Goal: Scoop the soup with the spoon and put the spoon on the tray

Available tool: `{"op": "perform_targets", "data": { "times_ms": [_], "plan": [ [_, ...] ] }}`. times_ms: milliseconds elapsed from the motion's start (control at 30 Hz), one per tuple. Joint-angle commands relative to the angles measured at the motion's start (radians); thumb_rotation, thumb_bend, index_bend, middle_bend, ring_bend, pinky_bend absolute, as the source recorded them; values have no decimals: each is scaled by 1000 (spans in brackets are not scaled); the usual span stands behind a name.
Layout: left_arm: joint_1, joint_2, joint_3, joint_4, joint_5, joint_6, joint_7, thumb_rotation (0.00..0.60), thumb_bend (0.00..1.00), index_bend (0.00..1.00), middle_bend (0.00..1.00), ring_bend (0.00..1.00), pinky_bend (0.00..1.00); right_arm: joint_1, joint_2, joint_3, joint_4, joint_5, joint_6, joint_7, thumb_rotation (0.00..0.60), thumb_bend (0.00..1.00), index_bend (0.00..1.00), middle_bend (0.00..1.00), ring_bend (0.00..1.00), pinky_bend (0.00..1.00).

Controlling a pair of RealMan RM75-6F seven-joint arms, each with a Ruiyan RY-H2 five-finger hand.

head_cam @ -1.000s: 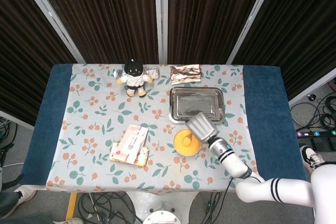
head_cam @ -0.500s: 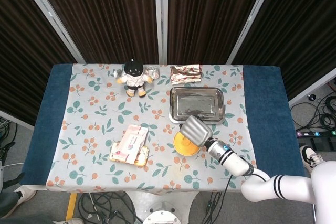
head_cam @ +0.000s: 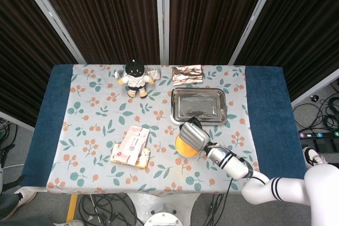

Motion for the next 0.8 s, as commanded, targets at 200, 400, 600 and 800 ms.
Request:
{"op": "perform_targets", "data": {
  "times_ms": [200,400,600,800],
  "plan": [
    [3,-1,2,0,7,8,-3,600,65,236,122,102,114,-17,43,19,-114,-6,17,-31,600,402,871,1000,1000,1000],
    [4,-1,2,1,8,8,-5,600,65,236,122,102,114,-17,12,9,-116,0,-15,-75,600,402,871,1000,1000,1000],
    [3,-4,3,5,4,1,-9,600,65,236,122,102,114,-23,-41,9,-61,44,-26,-199,600,402,877,1000,1000,1000],
    [6,-6,3,11,3,4,-14,600,65,236,122,102,114,-34,-63,57,-51,112,28,-289,600,402,888,1000,1000,1000]
  ]
}}
